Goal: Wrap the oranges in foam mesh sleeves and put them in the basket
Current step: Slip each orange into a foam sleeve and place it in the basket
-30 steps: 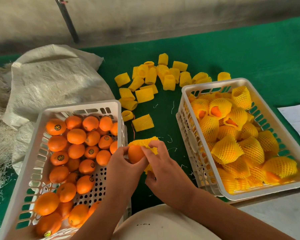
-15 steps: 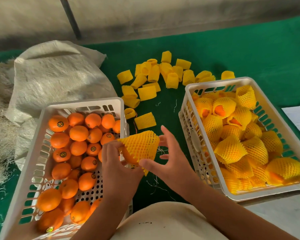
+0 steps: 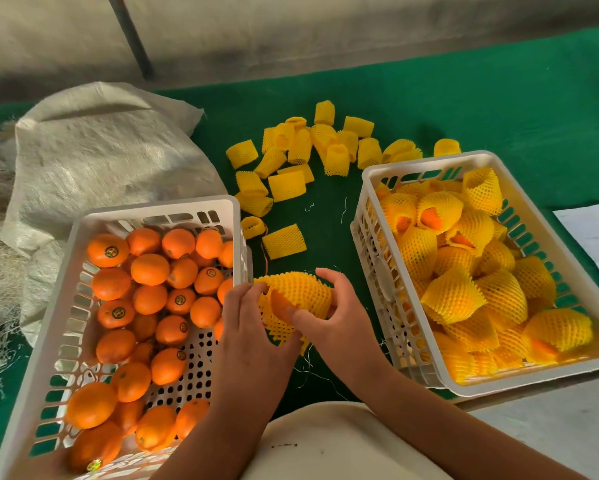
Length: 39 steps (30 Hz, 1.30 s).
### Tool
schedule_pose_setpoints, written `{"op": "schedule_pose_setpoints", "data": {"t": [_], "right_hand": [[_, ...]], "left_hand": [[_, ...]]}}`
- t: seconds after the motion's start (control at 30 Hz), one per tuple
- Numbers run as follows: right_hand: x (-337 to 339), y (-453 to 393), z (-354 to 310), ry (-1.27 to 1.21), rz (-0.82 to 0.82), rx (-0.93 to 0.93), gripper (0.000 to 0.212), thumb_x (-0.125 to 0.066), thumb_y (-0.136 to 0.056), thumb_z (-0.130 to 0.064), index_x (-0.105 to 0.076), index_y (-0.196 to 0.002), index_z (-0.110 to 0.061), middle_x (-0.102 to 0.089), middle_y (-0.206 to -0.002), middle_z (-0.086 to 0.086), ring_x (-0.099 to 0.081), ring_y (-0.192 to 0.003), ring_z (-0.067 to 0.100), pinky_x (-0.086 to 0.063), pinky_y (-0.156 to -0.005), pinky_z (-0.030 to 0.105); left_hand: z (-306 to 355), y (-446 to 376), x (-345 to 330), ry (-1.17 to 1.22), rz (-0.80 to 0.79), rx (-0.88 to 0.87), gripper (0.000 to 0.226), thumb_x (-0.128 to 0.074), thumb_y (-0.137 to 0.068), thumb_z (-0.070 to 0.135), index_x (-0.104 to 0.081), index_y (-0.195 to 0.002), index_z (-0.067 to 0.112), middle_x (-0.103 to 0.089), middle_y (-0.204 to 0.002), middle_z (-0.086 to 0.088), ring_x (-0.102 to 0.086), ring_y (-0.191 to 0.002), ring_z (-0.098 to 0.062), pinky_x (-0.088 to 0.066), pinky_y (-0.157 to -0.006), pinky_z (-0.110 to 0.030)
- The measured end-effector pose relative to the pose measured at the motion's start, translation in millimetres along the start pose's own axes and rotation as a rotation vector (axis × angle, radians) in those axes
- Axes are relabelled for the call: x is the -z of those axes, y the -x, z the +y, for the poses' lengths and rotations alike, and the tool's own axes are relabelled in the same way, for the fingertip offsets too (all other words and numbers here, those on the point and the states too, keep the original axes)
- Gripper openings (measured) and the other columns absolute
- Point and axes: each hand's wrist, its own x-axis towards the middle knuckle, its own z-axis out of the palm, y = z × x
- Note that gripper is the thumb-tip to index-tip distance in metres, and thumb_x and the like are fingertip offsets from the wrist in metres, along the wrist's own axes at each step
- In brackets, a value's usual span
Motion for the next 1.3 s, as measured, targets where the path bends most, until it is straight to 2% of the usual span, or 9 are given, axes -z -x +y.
{"op": "schedule_pose_setpoints", "data": {"t": [0.27,0.37,0.5,0.77,0.9,0.97,1.07,1.17,1.3], "right_hand": [[16,-3,6,0.058,-0.025,0.095,0.082,-0.08,-0.079,-0.059,-0.031,-0.145,-0.055,-0.04,-0.129,-0.04,-0.052,-0.12,0.0,-0.056,-0.084,0.013],[24,-3,6,0.143,-0.076,0.152,0.085,-0.079,-0.081,-0.052,-0.027,-0.147,-0.057,-0.033,-0.134,-0.043,-0.05,-0.124,0.004,-0.058,-0.09,0.019],[29,2,5,0.211,-0.221,0.222,0.1,-0.081,-0.079,-0.051,-0.015,-0.154,-0.06,-0.031,-0.147,-0.034,-0.044,-0.134,0.005,-0.058,-0.099,0.033],[39,3,9,-0.032,-0.309,-0.023,0.099,-0.059,-0.073,-0.092,-0.014,-0.155,-0.06,-0.037,-0.158,-0.022,-0.048,-0.139,0.004,-0.053,-0.108,0.037],[47,2,17,-0.12,-0.204,-0.121,0.057,-0.061,-0.073,-0.09,-0.05,-0.122,-0.064,-0.065,-0.117,-0.025,-0.067,-0.112,0.006,-0.061,-0.089,0.029],[54,4,18,-0.154,-0.155,-0.121,0.05,-0.065,-0.075,-0.083,-0.054,-0.119,-0.062,-0.066,-0.112,-0.024,-0.068,-0.108,0.005,-0.061,-0.081,0.025],[78,1,15,-0.109,0.004,-0.075,0.058,-0.063,-0.072,-0.082,-0.053,-0.124,-0.059,-0.063,-0.109,-0.03,-0.067,-0.102,0.002,-0.059,-0.074,0.022],[126,-11,11,-0.138,0.197,-0.061,0.06,-0.067,-0.075,-0.077,-0.055,-0.129,-0.055,-0.068,-0.114,-0.023,-0.069,-0.1,0.003,-0.062,-0.08,0.031],[214,-33,21,0.101,0.494,-0.098,0.081,-0.076,-0.079,-0.068,-0.042,-0.148,-0.043,-0.059,-0.129,-0.012,-0.061,-0.11,0.011,-0.056,-0.08,0.028]], "left_hand": [[-1,5,10,0.239,-0.012,-0.08,0.037,-0.073,-0.089,0.021,-0.051,-0.11,0.042,-0.05,-0.127,0.029,-0.056,-0.118,-0.001,-0.056,-0.081,-0.02],[-3,-4,14,0.654,-0.017,0.246,0.023,-0.065,-0.097,0.027,-0.058,-0.115,0.039,-0.062,-0.124,0.017,-0.067,-0.116,-0.01,-0.064,-0.075,-0.036],[2,-27,18,1.099,-0.491,0.805,0.04,-0.066,-0.093,0.053,-0.059,-0.127,0.032,-0.074,-0.118,-0.006,-0.075,-0.106,-0.03,-0.063,-0.074,-0.044],[7,-27,1,1.157,-0.526,0.621,0.054,-0.075,-0.077,0.074,-0.069,-0.122,0.044,-0.071,-0.127,-0.005,-0.07,-0.116,-0.032,-0.062,-0.086,-0.05],[29,-39,-11,0.949,-0.774,0.703,0.091,-0.073,-0.056,0.087,-0.055,-0.134,0.043,-0.065,-0.128,-0.011,-0.069,-0.114,-0.037,-0.064,-0.079,-0.052],[30,-44,-10,0.786,-0.788,0.636,0.068,-0.065,-0.075,0.079,-0.051,-0.135,0.051,-0.058,-0.142,0.0,-0.061,-0.124,-0.025,-0.059,-0.094,-0.051],[2,-37,-2,0.266,-0.633,0.115,0.052,-0.038,-0.087,0.087,-0.047,-0.135,0.067,-0.041,-0.145,0.043,-0.041,-0.134,0.011,-0.044,-0.107,-0.03],[-40,-22,-1,-0.378,-0.495,-0.144,0.072,-0.044,-0.091,0.077,-0.042,-0.153,0.04,-0.025,-0.166,0.014,-0.017,-0.155,-0.013,-0.031,-0.122,-0.047],[-65,-2,-10,-0.557,-0.474,-0.269,0.067,-0.041,-0.084,0.061,-0.074,-0.125,0.019,-0.042,-0.16,-0.018,-0.025,-0.153,-0.042,-0.038,-0.107,-0.067]]}}
